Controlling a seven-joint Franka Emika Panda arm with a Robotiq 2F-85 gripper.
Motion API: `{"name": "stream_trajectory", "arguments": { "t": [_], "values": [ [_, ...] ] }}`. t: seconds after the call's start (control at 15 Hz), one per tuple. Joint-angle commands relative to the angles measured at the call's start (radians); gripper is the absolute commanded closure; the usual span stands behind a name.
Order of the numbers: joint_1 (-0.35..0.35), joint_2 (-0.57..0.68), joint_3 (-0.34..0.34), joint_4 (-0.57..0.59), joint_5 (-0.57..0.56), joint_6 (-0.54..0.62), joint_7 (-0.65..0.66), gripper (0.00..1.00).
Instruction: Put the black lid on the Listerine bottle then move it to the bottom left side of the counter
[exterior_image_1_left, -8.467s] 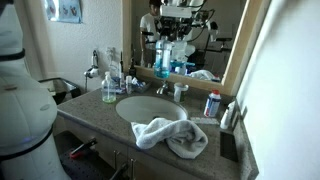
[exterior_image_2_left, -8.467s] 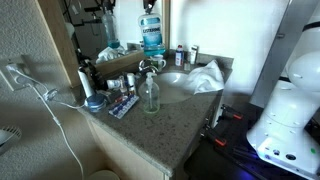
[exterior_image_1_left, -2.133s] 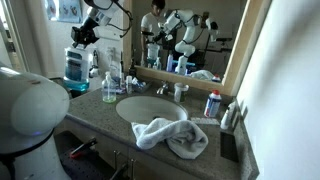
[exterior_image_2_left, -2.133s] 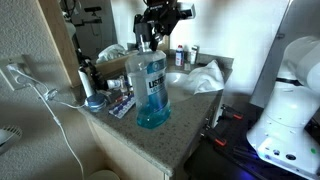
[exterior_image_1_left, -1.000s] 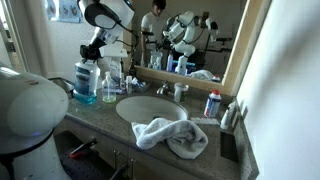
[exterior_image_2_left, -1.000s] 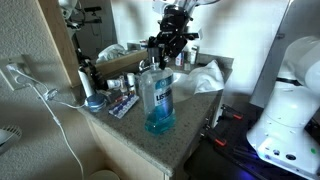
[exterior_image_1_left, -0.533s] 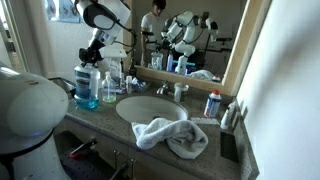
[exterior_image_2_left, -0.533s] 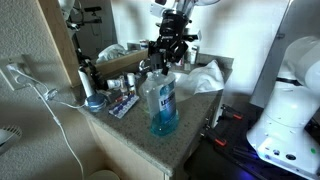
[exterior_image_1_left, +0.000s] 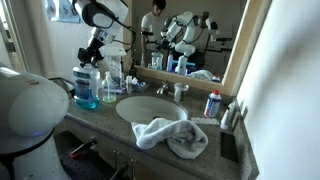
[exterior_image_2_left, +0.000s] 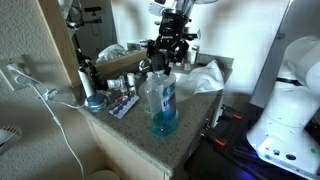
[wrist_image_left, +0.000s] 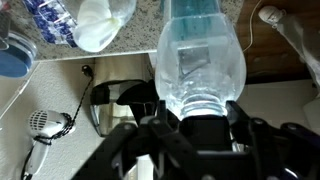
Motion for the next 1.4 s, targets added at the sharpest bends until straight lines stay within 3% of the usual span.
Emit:
{"name": "stream_trajectory", "arguments": {
  "t": [0.0,0.07,0.6,1.33],
  "values": [
    [0.008,-0.011,0.003,0.000,-0.019,0.027,-0.020,0.07],
    [0.010,-0.012,0.003,0.000,-0.021,0.027,-0.020,0.00],
    [0.017,-0.019,-0.002,0.000,-0.031,0.025,-0.022,0.00],
    [0.019,-0.028,-0.039,0.021,-0.043,-0.074,-0.031,0.00]
  ]
}}
